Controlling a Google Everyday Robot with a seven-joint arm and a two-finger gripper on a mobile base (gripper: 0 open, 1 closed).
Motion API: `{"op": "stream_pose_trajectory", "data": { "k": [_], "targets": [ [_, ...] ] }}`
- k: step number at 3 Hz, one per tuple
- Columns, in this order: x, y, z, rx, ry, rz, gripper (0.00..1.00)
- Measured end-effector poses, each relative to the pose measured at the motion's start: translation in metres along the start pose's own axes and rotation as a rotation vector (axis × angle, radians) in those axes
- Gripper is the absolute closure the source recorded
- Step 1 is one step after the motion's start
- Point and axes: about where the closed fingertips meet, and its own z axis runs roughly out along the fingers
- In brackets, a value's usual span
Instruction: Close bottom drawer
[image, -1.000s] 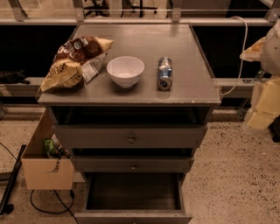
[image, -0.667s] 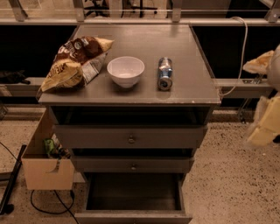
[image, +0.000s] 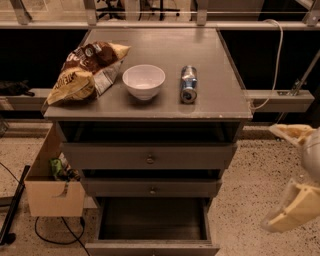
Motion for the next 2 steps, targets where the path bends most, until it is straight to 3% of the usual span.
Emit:
{"op": "stream_pose_trajectory", "data": {
  "k": [1,2],
  "targets": [
    [0.013,0.012,0.020,0.004,-0.032,-0.017,0.00],
    [0.031,0.005,0.062,-0.017,-0.002,-0.062,0.26]
  ]
}}
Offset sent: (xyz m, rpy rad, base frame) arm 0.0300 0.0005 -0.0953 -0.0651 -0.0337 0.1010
